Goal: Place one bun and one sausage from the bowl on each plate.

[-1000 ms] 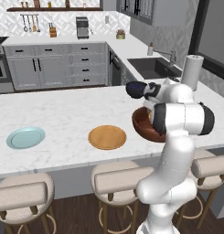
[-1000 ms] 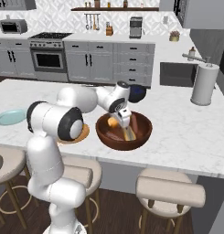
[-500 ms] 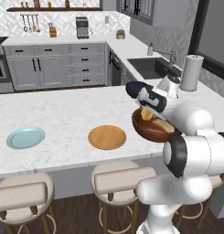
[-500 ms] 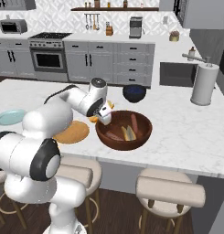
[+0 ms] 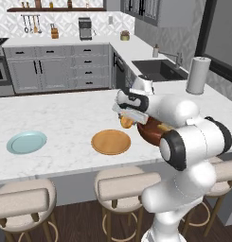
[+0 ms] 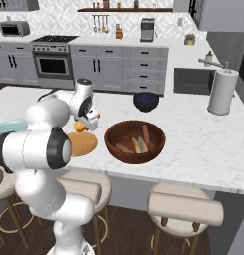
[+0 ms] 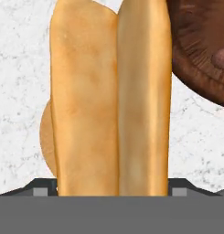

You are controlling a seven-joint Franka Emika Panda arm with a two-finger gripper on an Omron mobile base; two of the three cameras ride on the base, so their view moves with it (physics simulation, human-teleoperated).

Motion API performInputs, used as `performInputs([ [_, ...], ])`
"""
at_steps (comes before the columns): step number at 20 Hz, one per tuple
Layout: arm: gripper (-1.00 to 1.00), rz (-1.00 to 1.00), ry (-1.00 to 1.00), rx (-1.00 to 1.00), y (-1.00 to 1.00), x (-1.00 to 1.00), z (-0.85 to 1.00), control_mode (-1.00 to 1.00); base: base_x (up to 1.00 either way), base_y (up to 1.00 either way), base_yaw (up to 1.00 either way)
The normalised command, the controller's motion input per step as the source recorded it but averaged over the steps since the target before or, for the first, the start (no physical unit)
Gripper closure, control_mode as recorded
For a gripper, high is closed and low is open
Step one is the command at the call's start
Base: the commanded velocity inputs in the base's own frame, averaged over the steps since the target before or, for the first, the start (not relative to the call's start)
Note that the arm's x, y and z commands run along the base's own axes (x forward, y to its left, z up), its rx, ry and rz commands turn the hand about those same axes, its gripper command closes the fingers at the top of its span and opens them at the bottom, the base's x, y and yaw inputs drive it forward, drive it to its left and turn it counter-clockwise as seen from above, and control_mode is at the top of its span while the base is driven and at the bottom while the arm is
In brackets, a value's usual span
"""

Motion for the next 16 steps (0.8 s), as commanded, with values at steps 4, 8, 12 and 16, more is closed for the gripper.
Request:
performInputs([
  [4,1.00,0.17,0.28,-0.09,0.32,0.23,-1.00,-1.00,0.00,0.00,0.00],
  [8,1.00,0.09,0.12,-0.09,0.01,0.43,-0.99,-1.00,0.00,0.00,0.00],
  [12,-1.00,0.06,0.06,-0.07,0.26,0.44,-0.93,-1.00,0.00,0.00,0.00],
  [16,-1.00,0.05,0.01,-0.04,0.31,0.10,-0.43,-1.00,0.00,0.00,0.00],
])
